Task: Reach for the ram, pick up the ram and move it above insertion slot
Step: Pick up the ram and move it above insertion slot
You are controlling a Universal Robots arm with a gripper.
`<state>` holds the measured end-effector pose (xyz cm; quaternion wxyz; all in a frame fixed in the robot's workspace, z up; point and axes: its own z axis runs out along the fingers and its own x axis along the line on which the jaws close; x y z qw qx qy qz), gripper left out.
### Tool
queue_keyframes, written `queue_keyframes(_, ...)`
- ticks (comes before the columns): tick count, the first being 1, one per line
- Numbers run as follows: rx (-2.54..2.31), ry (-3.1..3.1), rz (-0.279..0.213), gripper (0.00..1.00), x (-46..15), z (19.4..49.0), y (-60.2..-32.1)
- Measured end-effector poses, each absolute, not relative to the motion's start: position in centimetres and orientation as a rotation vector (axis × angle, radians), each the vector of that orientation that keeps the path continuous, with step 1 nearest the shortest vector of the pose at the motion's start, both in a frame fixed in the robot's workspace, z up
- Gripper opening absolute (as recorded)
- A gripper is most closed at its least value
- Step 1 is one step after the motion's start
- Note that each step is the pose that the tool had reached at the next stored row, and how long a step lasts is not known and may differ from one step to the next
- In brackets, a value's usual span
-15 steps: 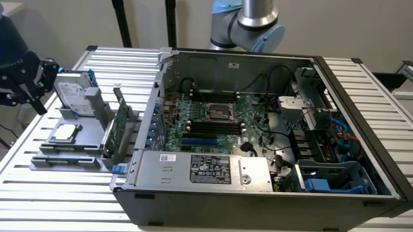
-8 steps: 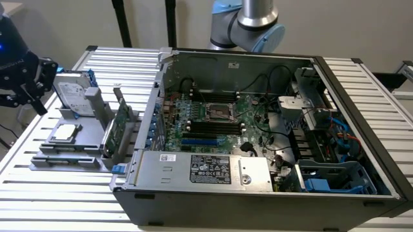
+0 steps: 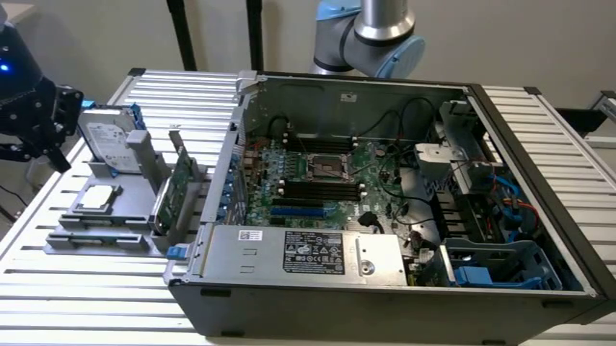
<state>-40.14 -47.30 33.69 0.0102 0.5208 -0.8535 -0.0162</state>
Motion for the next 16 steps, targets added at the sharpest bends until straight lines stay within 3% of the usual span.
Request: queue_keyframes(16, 2.006, -2.412, -0.023, 0.11, -40.15, 33.41, -47.30)
